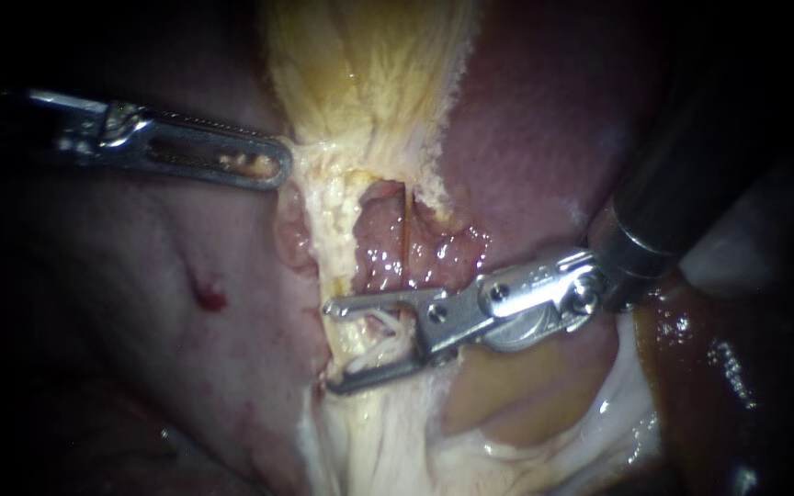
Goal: Clipping first clip left tube
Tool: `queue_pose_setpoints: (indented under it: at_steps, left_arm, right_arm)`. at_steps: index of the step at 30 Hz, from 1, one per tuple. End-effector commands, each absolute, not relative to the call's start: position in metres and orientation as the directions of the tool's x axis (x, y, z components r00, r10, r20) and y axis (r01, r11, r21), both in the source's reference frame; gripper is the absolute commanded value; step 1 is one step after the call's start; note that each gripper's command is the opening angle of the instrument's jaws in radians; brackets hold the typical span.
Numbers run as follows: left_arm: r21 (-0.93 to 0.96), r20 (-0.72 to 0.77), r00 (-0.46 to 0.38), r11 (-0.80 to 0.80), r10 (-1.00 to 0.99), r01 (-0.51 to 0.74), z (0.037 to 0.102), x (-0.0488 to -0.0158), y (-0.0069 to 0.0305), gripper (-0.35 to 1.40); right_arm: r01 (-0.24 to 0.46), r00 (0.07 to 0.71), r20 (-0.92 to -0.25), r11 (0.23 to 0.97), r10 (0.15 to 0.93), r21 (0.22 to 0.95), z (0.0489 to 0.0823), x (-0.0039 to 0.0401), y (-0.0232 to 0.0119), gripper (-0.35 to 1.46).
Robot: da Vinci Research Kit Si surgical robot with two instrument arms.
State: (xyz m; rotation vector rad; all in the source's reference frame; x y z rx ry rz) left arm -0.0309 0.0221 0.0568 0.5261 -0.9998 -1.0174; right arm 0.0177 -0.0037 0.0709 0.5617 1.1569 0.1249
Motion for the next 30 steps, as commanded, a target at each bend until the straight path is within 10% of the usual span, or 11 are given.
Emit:
queue_pose_setpoints:
  at_steps: [1,30]
  left_arm:
    - [0.763,0.437,0.164,0.461,-0.884,0.452,0.0568,-0.0309,0.0221,-0.35]
    - [0.764,0.437,0.165,0.461,-0.884,0.452,0.0567,-0.0308,0.0221,-0.35]
  right_arm:
    - [0.189,0.412,-0.83,0.856,0.375,0.481,0.071,0.0176,-0.0037,0.5]
    - [0.199,0.411,-0.831,0.853,0.375,0.483,0.0715,0.0154,-0.0032,0.5]
